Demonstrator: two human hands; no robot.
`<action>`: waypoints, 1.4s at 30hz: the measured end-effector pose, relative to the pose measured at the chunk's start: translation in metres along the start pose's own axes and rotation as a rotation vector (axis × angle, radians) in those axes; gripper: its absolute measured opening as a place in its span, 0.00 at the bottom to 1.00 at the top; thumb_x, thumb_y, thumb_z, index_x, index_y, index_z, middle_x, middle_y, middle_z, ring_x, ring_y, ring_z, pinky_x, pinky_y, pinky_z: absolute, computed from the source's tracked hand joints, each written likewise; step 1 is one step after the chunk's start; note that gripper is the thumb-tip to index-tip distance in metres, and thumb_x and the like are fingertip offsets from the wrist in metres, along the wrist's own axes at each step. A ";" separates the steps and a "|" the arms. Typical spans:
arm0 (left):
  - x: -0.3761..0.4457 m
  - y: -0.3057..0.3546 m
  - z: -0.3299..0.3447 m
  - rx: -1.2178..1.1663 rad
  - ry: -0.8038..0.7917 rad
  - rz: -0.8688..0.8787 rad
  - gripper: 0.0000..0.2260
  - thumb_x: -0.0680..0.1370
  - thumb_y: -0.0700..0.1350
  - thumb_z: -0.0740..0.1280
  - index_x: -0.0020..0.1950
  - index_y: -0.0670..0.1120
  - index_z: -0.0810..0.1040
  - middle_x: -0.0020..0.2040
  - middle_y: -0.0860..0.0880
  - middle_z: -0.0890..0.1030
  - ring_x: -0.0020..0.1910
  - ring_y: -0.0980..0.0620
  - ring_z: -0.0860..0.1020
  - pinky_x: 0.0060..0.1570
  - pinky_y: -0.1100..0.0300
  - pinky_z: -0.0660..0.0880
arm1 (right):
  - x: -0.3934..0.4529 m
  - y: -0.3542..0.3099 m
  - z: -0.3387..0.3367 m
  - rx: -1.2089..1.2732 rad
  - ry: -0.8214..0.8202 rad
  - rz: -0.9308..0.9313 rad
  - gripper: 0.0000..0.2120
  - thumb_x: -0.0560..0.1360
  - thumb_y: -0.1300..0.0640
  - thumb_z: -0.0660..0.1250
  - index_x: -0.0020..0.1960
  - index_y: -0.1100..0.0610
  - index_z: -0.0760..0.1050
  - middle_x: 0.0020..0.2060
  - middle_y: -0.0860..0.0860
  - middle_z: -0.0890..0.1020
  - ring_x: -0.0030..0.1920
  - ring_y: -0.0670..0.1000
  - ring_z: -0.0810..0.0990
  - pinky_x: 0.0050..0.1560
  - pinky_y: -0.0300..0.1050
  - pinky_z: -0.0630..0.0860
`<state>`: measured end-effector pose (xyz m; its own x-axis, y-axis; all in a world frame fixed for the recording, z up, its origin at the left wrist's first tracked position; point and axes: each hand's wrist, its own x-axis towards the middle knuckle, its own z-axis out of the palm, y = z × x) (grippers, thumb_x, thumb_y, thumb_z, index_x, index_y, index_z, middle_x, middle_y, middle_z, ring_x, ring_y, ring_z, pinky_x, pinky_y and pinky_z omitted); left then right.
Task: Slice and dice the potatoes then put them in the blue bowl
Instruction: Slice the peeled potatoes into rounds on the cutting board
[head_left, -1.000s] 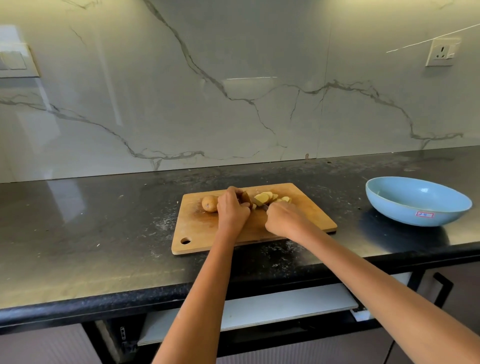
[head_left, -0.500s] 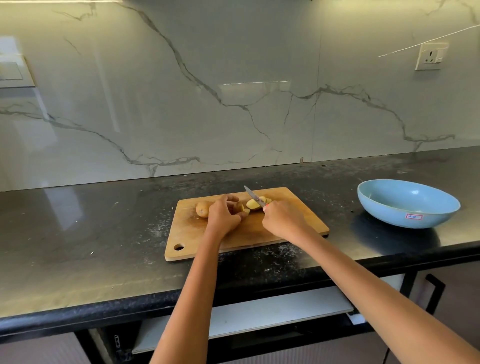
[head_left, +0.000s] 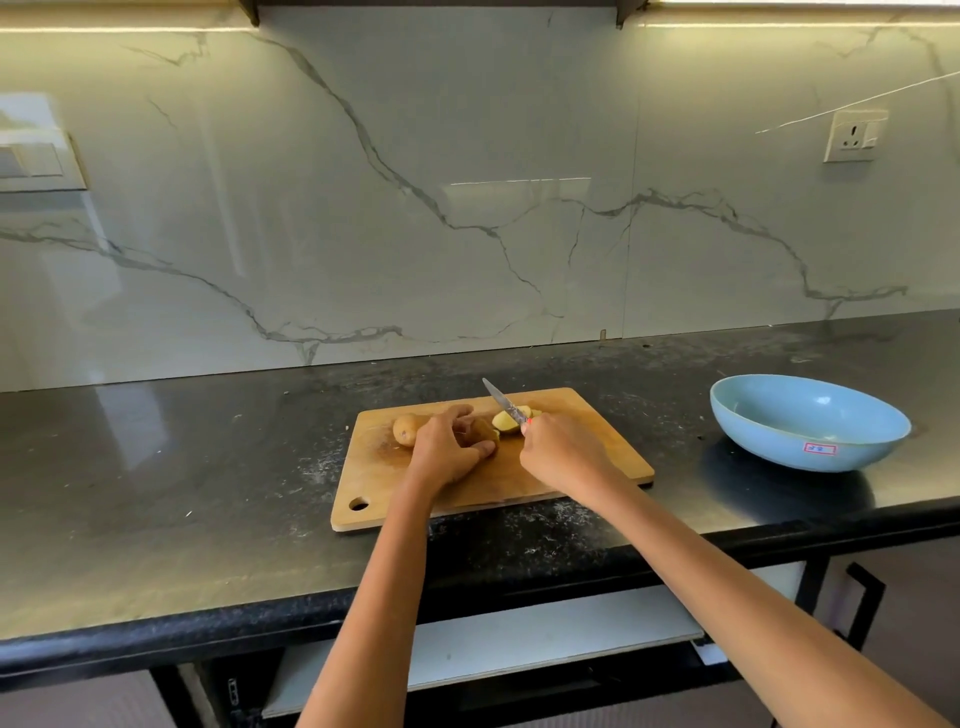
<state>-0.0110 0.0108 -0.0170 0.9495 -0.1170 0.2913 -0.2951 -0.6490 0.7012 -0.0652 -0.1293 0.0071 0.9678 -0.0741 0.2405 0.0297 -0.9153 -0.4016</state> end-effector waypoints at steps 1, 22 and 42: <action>0.000 -0.001 0.001 -0.012 -0.003 -0.002 0.23 0.73 0.45 0.72 0.66 0.47 0.71 0.57 0.48 0.78 0.54 0.54 0.74 0.49 0.65 0.69 | 0.000 0.000 0.000 0.009 0.012 0.004 0.14 0.82 0.58 0.53 0.57 0.62 0.74 0.30 0.47 0.67 0.27 0.44 0.65 0.24 0.37 0.57; 0.017 0.023 -0.034 0.220 -0.456 0.061 0.22 0.69 0.37 0.72 0.62 0.46 0.73 0.59 0.46 0.77 0.56 0.48 0.76 0.58 0.54 0.74 | 0.004 -0.001 -0.007 0.088 -0.106 0.042 0.14 0.82 0.58 0.53 0.39 0.58 0.68 0.29 0.48 0.68 0.25 0.44 0.64 0.22 0.35 0.57; 0.000 -0.031 -0.018 -0.125 0.043 0.132 0.18 0.65 0.46 0.78 0.52 0.46 0.80 0.47 0.50 0.83 0.47 0.55 0.81 0.53 0.55 0.78 | -0.029 -0.031 -0.001 -0.037 -0.182 0.001 0.10 0.76 0.65 0.56 0.35 0.59 0.64 0.30 0.50 0.66 0.28 0.48 0.64 0.26 0.41 0.58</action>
<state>-0.0033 0.0443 -0.0272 0.8969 -0.1616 0.4117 -0.4306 -0.5314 0.7295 -0.0949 -0.0996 0.0133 0.9972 -0.0048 0.0747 0.0231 -0.9295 -0.3682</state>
